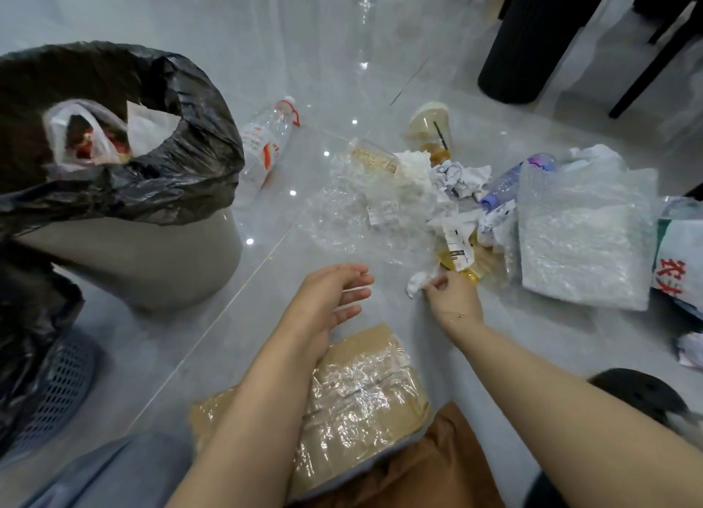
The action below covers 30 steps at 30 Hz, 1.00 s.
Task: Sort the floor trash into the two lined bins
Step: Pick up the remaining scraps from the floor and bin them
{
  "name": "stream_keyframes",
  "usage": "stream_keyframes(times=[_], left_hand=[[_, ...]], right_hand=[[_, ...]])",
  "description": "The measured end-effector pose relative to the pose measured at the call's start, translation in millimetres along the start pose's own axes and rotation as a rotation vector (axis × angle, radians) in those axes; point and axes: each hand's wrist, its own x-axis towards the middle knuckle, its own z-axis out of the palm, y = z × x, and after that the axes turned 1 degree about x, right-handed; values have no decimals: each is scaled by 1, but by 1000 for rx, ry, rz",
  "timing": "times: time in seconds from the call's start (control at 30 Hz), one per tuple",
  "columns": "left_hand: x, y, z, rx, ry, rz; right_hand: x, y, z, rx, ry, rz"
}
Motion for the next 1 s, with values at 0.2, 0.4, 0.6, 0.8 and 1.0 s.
stream_keyframes(times=[0.2, 0.4, 0.6, 0.8, 1.0], left_hand=[[4, -3, 0, 41, 6, -9], [-1, -5, 0, 129, -135, -24], [1, -7, 3, 48, -146, 66], [11, -9, 1, -64, -16, 98], [13, -11, 1, -65, -52, 87]], right_hand=[[-43, 16, -9, 295, -128, -113], [-79, -16, -30, 421, -201, -363], [-86, -39, -33, 361, -203, -445], [-43, -18, -40, 121, 191, -386], [30, 18, -36, -428, 112, -312]])
